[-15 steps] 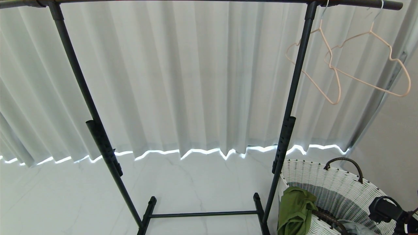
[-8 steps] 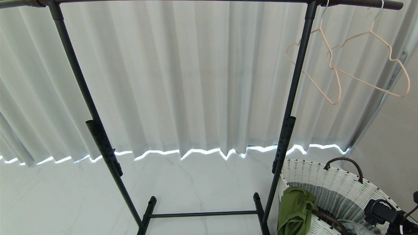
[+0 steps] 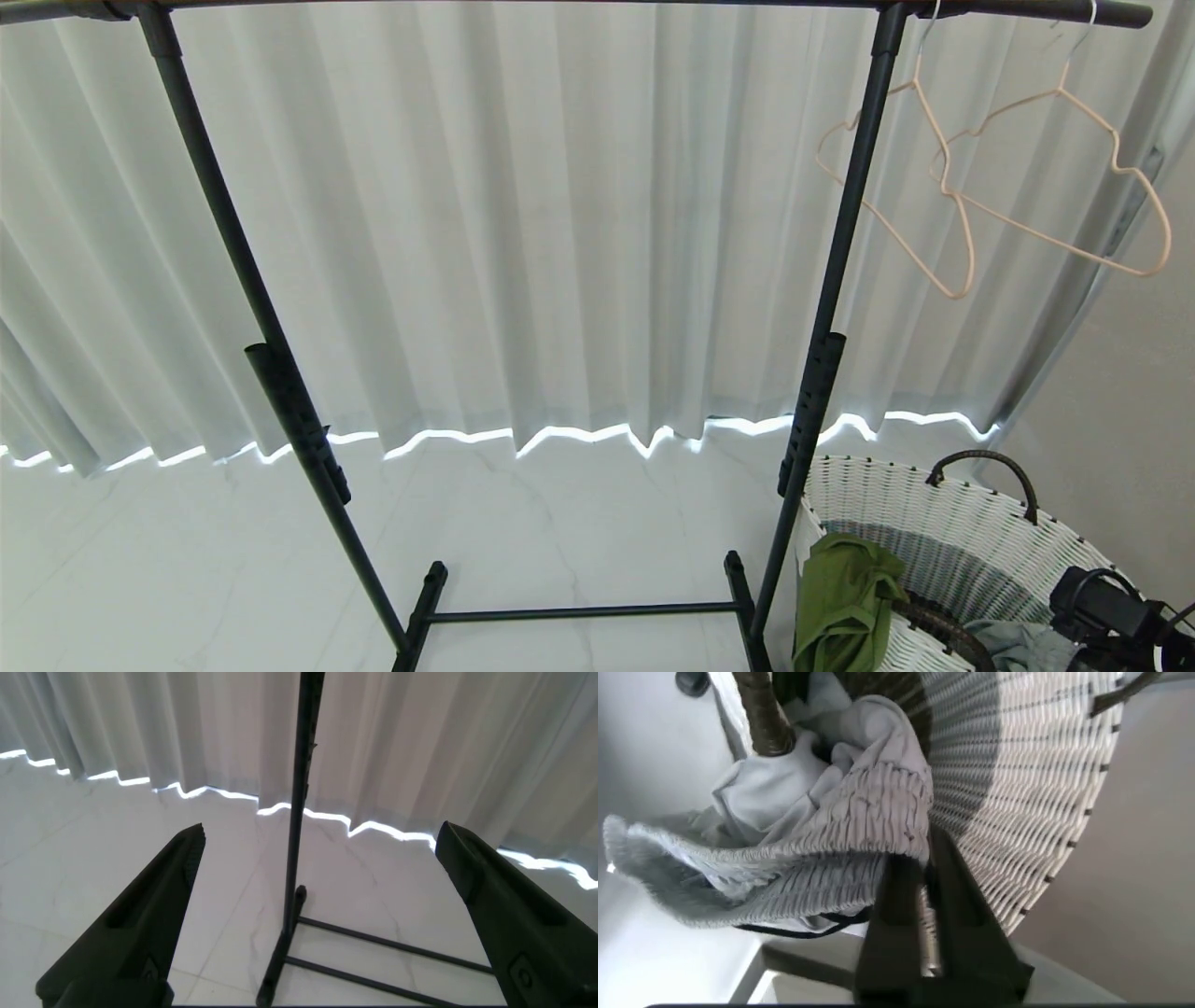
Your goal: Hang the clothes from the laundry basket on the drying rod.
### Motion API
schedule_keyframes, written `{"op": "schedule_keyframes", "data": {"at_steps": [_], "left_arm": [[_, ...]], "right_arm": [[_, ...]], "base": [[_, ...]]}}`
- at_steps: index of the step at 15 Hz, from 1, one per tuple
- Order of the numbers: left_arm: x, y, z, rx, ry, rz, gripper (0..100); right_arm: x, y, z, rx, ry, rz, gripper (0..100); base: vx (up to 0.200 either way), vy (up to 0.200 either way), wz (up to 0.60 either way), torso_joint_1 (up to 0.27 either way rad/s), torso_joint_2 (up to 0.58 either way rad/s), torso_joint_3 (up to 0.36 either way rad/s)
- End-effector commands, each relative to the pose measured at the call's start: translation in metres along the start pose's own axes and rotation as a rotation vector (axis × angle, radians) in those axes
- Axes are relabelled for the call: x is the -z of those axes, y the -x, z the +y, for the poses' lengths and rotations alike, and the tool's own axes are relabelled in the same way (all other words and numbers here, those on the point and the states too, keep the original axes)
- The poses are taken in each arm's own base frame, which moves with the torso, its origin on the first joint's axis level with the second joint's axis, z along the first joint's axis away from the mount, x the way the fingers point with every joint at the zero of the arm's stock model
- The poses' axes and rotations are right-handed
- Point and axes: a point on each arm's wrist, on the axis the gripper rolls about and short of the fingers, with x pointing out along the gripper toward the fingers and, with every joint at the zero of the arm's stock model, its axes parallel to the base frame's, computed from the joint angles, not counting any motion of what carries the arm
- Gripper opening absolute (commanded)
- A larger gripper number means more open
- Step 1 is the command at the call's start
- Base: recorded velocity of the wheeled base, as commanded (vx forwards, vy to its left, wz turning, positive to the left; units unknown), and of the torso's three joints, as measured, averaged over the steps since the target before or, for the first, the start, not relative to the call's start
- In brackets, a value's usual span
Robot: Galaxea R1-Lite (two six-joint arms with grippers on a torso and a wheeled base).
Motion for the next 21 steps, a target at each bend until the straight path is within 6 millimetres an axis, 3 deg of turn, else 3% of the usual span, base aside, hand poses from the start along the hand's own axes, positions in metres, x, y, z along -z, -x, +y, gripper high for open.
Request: {"op": "schedule_keyframes", "data": {"at_steps": [1, 6, 9, 12, 15, 17, 19, 21], "left_arm": [[0.0, 0.0, 0.0, 0.0, 0.0, 0.0, 100], [0.0, 0.0, 0.0, 0.0, 0.0, 0.0, 100], [0.0, 0.0, 0.0, -0.002, 0.0, 0.0, 100], [0.0, 0.0, 0.0, 0.0, -0.001, 0.0, 100], [0.0, 0.0, 0.0, 0.0, -0.001, 0.0, 100], [0.0, 0.0, 0.0, 0.0, 0.0, 0.0, 100], [0.0, 0.0, 0.0, 0.0, 0.0, 0.001, 100], [0.0, 0.0, 0.0, -0.002, -0.001, 0.0, 100]], "right_arm": [[0.0, 0.004, 0.0, 0.022, 0.0, -0.019, 0], [-0.015, 0.052, -0.02, 0.276, -0.11, -0.167, 0], [-0.036, 0.082, -0.04, 0.421, -0.175, -0.31, 0], [-0.067, 0.134, -0.065, 0.411, -0.325, -0.372, 0], [-0.102, 0.211, -0.05, 0.186, -0.515, -0.429, 0], [-0.104, 0.246, -0.029, 0.084, -0.559, -0.503, 0], [-0.094, 0.26, -0.014, 0.085, -0.542, -0.563, 0], [-0.088, 0.259, -0.008, 0.087, -0.54, -0.559, 0]], "base": [[0.0, 0.0, 0.0, 0.0, 0.0, 0.0], [0.0, 0.0, 0.0, 0.0, 0.0, 0.0], [0.0, 0.0, 0.0, 0.0, 0.0, 0.0], [0.0, 0.0, 0.0, 0.0, 0.0, 0.0], [0.0, 0.0, 0.0, 0.0, 0.0, 0.0], [0.0, 0.0, 0.0, 0.0, 0.0, 0.0], [0.0, 0.0, 0.0, 0.0, 0.0, 0.0], [0.0, 0.0, 0.0, 0.0, 0.0, 0.0]]}}
